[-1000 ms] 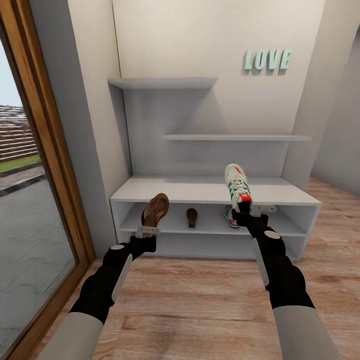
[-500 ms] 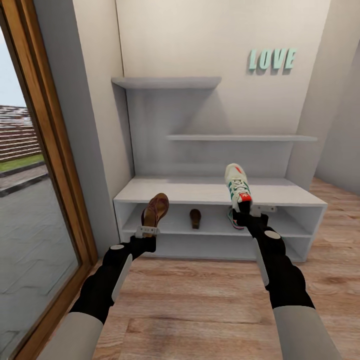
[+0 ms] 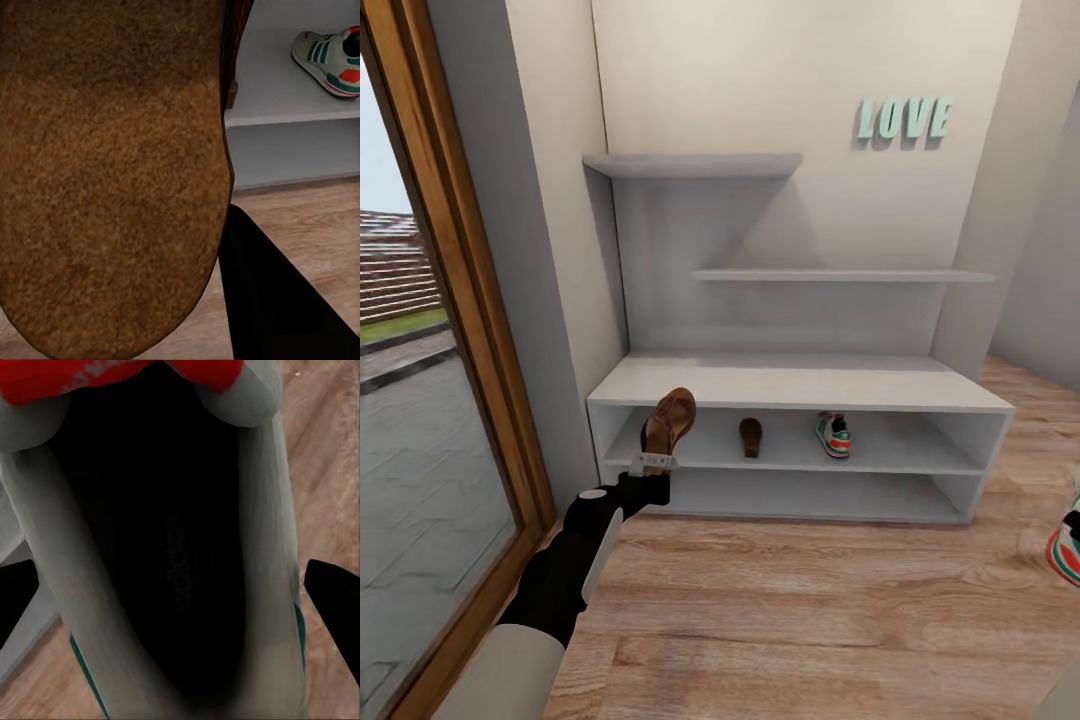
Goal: Pick up the two gym shoes and the two sandals from the corridor floor and place them onto the hallstand (shoe rack) in the corridor, making sure they are on the rack and not on the floor. Arrange them so the two gym shoes are next to each other and the two sandals are next to each other.
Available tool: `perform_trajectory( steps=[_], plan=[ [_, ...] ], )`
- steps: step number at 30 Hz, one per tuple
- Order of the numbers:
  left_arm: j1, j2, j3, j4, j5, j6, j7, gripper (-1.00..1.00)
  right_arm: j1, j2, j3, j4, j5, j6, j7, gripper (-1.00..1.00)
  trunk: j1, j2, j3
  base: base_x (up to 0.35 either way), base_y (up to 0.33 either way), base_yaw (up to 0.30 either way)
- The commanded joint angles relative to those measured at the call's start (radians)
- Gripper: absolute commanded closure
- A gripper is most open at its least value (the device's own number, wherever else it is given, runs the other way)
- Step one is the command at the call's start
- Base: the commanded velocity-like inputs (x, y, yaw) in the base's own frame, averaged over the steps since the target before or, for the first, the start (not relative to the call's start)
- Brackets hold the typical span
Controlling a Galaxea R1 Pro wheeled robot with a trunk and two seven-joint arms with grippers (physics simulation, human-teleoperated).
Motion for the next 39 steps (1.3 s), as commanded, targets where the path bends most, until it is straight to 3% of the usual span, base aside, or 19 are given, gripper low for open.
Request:
perform_trajectory(
  steps=[1, 4, 6, 9, 14, 17, 21, 28, 34, 39],
  plan=[
    [-0.001, 0.0, 0.001, 0.0, -0.004, 0.006, -0.005, 1.0, -0.001, -0.049, -0.033, 0.0, -0.011, 0.008, 0.004, 1.0, 0.0, 0.0, -0.001, 0.0, 0.0, 0.0],
    [-0.001, 0.0, 0.001, 0.023, -0.005, 0.01, -0.004, 1.0, 0.0, -0.184, -0.095, 0.003, -0.008, 0.012, 0.003, 1.0, 0.0, 0.0, -0.001, 0.0, 0.0, 0.0],
    [-0.001, -0.001, 0.001, 0.06, -0.006, 0.04, -0.003, 1.0, 0.0, -0.254, -0.126, 0.007, -0.008, 0.013, 0.003, 1.0, 0.0, 0.0, -0.001, 0.0, 0.0, 0.0],
    [-0.001, -0.003, 0.001, 0.088, -0.008, 0.107, 0.008, 1.0, 0.0, -0.314, -0.155, 0.015, -0.006, 0.014, 0.003, 1.0, 0.0, 0.0, -0.001, 0.0, 0.0, 0.0],
    [-0.001, -0.006, -0.001, 0.099, -0.008, 0.159, 0.084, 1.0, -0.001, -0.368, -0.172, 0.03, -0.005, 0.014, 0.004, 1.0, 0.0, 0.0, -0.001, 0.0, 0.0, 0.0],
    [-0.003, -0.009, -0.001, 0.113, -0.007, 0.221, 0.12, 1.0, 0.0, -0.384, -0.175, 0.032, -0.005, 0.014, 0.004, 1.0, 0.0, 0.0, -0.001, 0.0, 0.0, 0.0],
    [-0.02, -0.036, -0.001, 0.164, -0.008, 0.314, 0.132, 1.0, 0.0, -0.388, -0.176, 0.032, -0.003, 0.014, 0.003, 1.0, 0.0, 0.0, -0.001, 0.0, 0.0, 0.0],
    [-0.134, -0.043, -0.001, 0.299, -0.002, 0.326, 0.132, 1.0, 0.0, -0.388, -0.175, 0.032, -0.002, 0.014, 0.003, 1.0, 0.0, 0.0, -0.001, 0.0, 0.0, 0.0],
    [-0.205, -0.053, -0.001, 0.336, 0.0, 0.327, 0.132, 1.0, 0.0, -0.387, -0.175, 0.032, -0.001, 0.014, 0.002, 1.0, 0.0, 0.0, -0.001, 0.0, 0.0, 0.0],
    [-0.222, -0.053, -0.001, 0.344, -0.001, 0.327, 0.132, 1.0, -0.001, -0.387, -0.175, 0.032, 0.0, 0.014, 0.001, 1.0, 0.0, 0.0, -0.001, 0.0, 0.0, 0.0]
  ],
)
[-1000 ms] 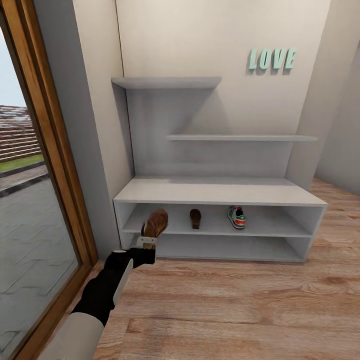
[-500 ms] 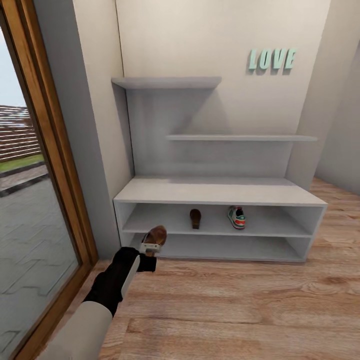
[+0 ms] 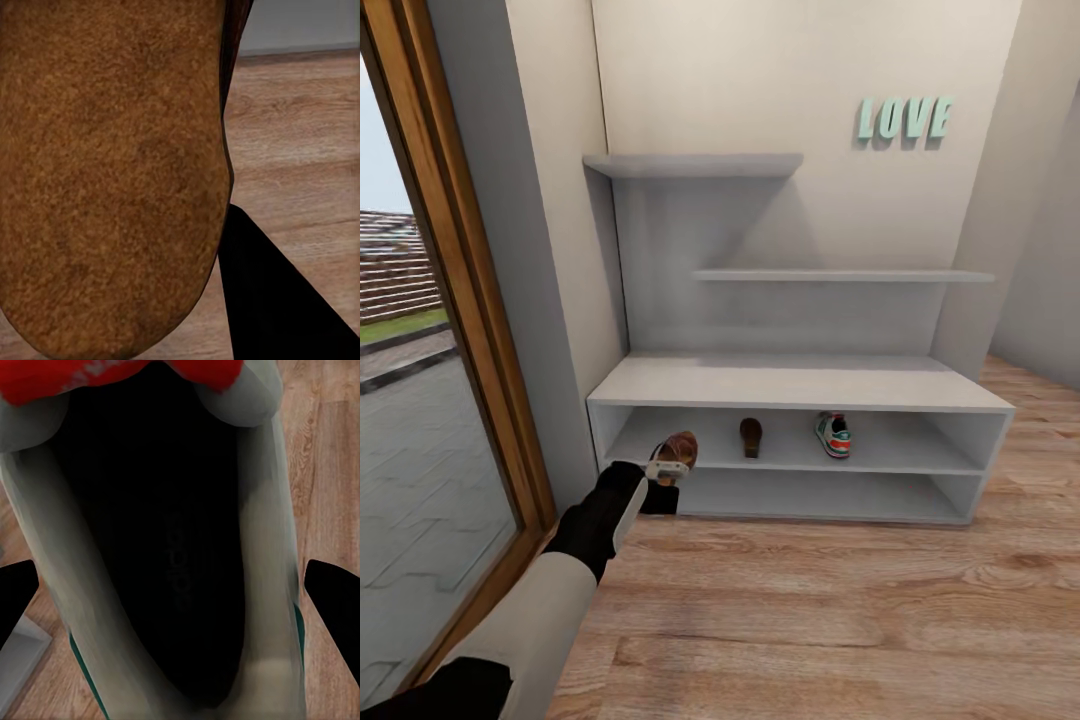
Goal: Pick up the two gym shoes and the two sandals from the corridor floor and place them onto the hallstand (shoe rack) in the corridor, making sure they are on the rack and not on the floor. Arrange them so the two gym shoes are next to each other and the two sandals are next to each other.
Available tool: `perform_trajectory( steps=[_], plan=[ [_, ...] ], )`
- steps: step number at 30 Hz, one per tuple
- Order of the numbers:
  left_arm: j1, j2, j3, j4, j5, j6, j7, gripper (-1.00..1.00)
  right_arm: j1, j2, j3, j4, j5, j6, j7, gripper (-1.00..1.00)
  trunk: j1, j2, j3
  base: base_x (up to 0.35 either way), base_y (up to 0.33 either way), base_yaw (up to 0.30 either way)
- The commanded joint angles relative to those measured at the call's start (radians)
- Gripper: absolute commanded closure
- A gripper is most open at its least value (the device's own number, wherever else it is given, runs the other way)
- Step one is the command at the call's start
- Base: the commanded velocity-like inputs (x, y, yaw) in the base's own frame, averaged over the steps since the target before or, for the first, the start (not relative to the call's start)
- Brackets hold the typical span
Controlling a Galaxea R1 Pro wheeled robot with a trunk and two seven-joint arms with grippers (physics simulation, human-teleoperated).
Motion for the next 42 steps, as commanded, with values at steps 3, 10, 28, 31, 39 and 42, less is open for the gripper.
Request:
perform_trajectory(
  steps=[3, 10, 28, 31, 39, 42],
  plan=[
    [-0.002, 0.001, -0.002, -0.001, -0.003, 0.004, -0.005, 1.0, -0.001, 0.0, 0.0, -0.001, 0.009, 0.005, 0.003, 1.0, 0.0, 0.0, -0.001, 0.0, 0.0, 0.0],
    [0.0, 0.0, -0.004, 0.003, -0.003, -0.038, -0.007, 1.0, -0.001, 0.0, 0.0, -0.001, 0.009, 0.005, 0.002, 1.0, 0.0, 0.0, -0.001, 0.0, 0.0, 0.0],
    [0.004, -0.001, -0.004, 0.101, -0.004, -0.21, -0.006, 1.0, -0.001, 0.008, 0.001, -0.001, 0.093, -0.004, 0.004, 1.0, 0.0, 0.0, -0.001, 0.0, 0.0, 0.0],
    [0.004, -0.002, -0.004, 0.101, -0.004, -0.21, -0.006, 1.0, -0.001, 0.009, 0.001, -0.001, 0.095, -0.004, 0.003, 1.0, 0.0, 0.0, -0.001, 0.005, 0.0, 0.0],
    [0.004, -0.002, -0.004, 0.102, -0.003, -0.21, -0.006, 1.0, -0.001, 0.009, 0.0, -0.001, 0.099, -0.003, 0.003, 1.0, 0.0, 0.0, -0.001, 0.241, 0.0, 0.0],
    [0.004, -0.002, -0.004, 0.103, -0.003, -0.209, -0.006, 1.0, -0.001, 0.009, 0.001, -0.001, 0.102, -0.004, 0.003, 1.0, 0.0, 0.0, -0.001, 0.339, 0.0, 0.0]
  ],
)
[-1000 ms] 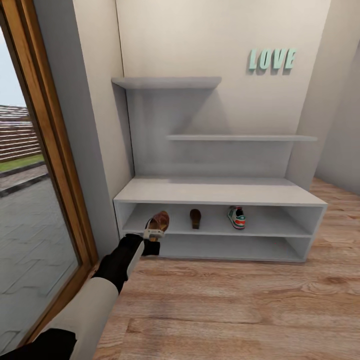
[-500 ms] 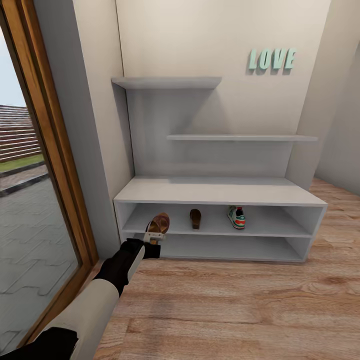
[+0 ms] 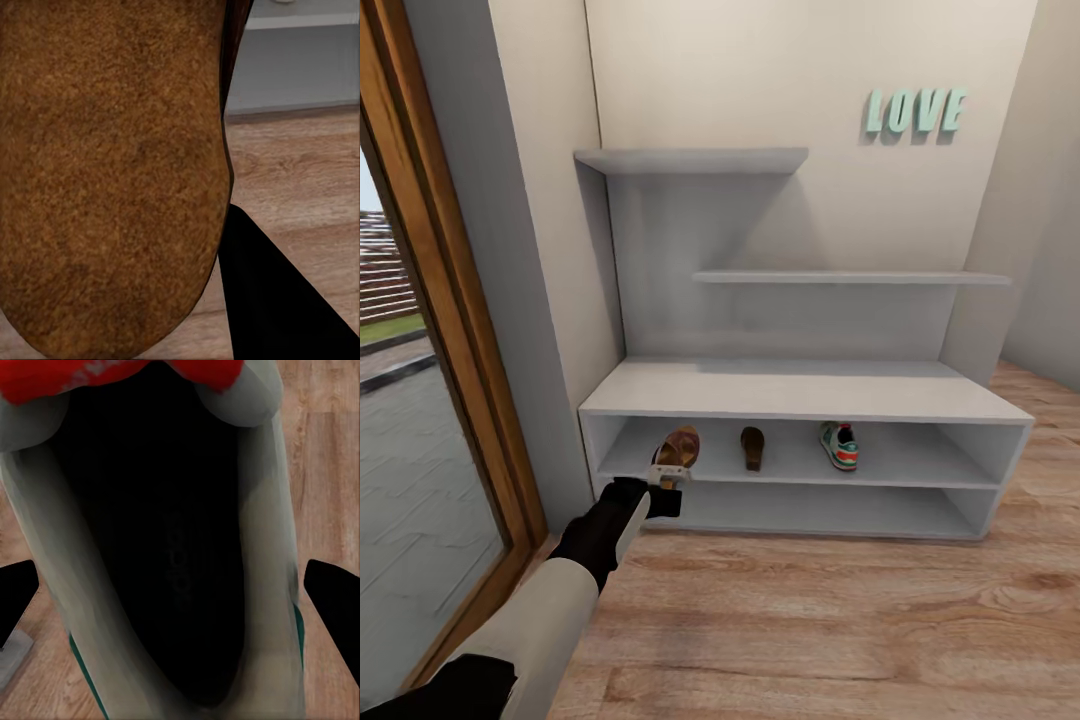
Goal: Pick up the two gym shoes and the two sandals from the corridor floor and place them onto the hallstand (shoe rack) in the corridor, making sure they are on the rack and not on the floor. Arrange them so the two gym shoes are next to each other and the two sandals are next to each other.
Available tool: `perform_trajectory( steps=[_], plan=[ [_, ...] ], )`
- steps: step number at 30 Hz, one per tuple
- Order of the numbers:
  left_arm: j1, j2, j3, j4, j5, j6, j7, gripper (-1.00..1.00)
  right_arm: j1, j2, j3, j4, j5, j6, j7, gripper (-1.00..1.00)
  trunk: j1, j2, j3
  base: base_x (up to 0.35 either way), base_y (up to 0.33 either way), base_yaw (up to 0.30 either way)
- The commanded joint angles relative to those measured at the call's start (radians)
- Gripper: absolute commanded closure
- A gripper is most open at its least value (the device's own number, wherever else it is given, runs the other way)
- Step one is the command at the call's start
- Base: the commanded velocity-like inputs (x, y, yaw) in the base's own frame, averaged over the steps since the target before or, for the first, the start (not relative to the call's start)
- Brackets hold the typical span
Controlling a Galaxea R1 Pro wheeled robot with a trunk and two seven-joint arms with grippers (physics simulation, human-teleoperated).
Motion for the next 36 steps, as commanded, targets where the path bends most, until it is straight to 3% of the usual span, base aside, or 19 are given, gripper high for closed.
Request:
perform_trajectory(
  steps=[1, 8, 20, 36],
  plan=[
    [0.0, 0.0, -0.001, -0.001, -0.003, 0.006, -0.004, 1.0, -0.001, 0.0, 0.0, -0.001, 0.003, 0.005, -0.001, 1.0, 0.0, 0.0, -0.001, 0.343, 0.0, 0.0],
    [0.0, 0.0, -0.001, 0.0, -0.003, 0.006, -0.004, 1.0, -0.001, 0.0, 0.0, -0.001, 0.004, 0.005, -0.001, 1.0, 0.0, 0.0, -0.001, 0.303, 0.0, 0.0],
    [0.0, 0.0, -0.002, 0.001, -0.005, 0.006, -0.004, 1.0, -0.001, 0.0, -0.001, -0.001, 0.004, 0.006, -0.001, 1.0, 0.0, 0.0, -0.001, 0.027, 0.0, 0.0],
    [0.0, 0.0, -0.002, 0.001, -0.005, 0.006, -0.004, 1.0, -0.001, 0.0, -0.001, -0.001, 0.004, 0.006, -0.002, 1.0, 0.008, -0.004, -0.085, 0.0, 0.0, 0.0]
  ],
)
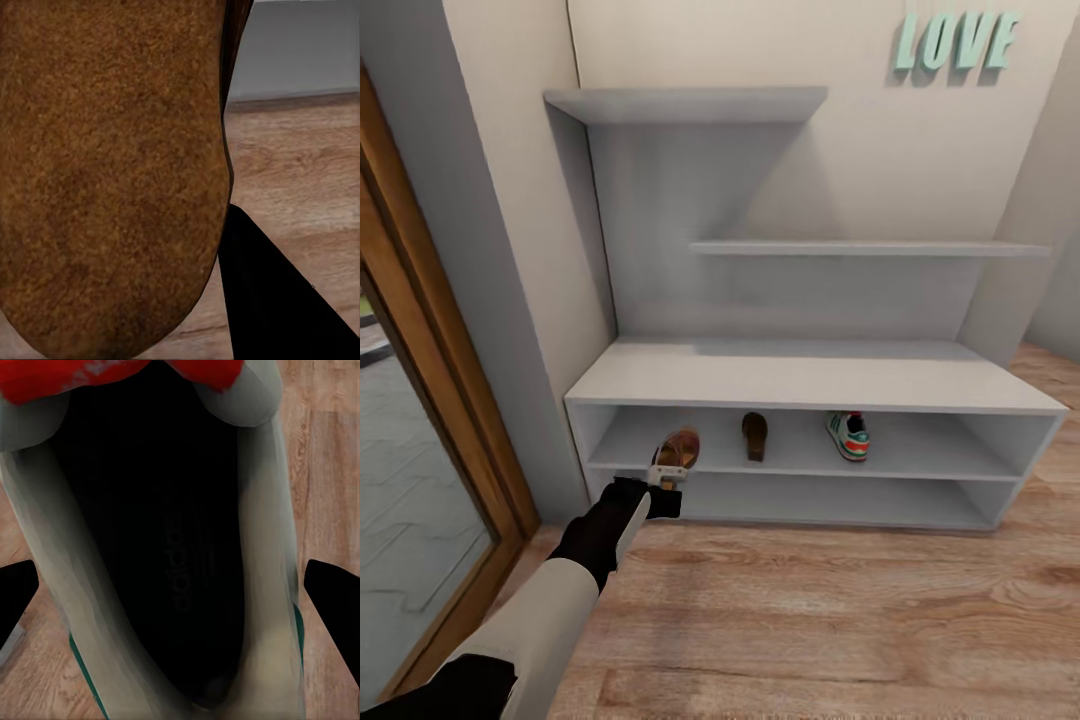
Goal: Pick up the two gym shoes and the two sandals from the corridor floor and place them onto the hallstand (shoe rack) in the corridor, making sure they are on the rack and not on the floor. Arrange them so the two gym shoes are next to each other and the two sandals are next to each other.
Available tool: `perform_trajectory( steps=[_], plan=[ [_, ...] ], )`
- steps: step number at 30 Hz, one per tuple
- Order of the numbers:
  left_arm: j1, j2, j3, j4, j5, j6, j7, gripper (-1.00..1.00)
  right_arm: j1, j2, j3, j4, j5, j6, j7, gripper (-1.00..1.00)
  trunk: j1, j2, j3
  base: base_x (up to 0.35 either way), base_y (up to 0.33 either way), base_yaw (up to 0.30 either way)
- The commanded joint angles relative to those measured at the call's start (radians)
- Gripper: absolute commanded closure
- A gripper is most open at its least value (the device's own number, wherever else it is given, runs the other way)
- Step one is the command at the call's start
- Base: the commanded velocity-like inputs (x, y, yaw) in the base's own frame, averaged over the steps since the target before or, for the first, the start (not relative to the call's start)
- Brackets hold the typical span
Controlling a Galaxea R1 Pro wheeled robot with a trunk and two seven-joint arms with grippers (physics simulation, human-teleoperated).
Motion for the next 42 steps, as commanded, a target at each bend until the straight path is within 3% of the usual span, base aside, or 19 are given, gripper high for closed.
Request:
perform_trajectory(
  steps=[1, 14, 26, 42],
  plan=[
    [-0.001, 0.0, -0.001, -0.002, -0.003, 0.006, -0.004, 1.0, -0.001, 0.0, 0.0, -0.001, 0.004, 0.005, -0.001, 1.0, 0.0, -0.001, -0.007, 0.0, 0.0, 0.0],
    [0.0, 0.0, -0.001, -0.002, -0.004, 0.006, -0.004, 1.0, -0.001, 0.0, 0.0, -0.001, 0.004, 0.005, -0.002, 1.0, 0.006, -0.004, -0.076, 0.0, 0.0, 0.0],
    [0.001, 0.0, 0.0, -0.002, -0.004, 0.003, -0.006, 1.0, -0.001, 0.0, 0.001, -0.001, 0.004, 0.008, -0.002, 1.0, 0.006, -0.004, -0.077, 0.005, -0.004, -0.068],
    [0.001, 0.001, 0.0, -0.002, -0.004, 0.002, -0.006, 1.0, -0.001, 0.0, 0.0, -0.001, 0.004, 0.008, -0.002, 1.0, 0.006, -0.004, -0.077, 0.139, -0.102, -0.051]
  ],
)
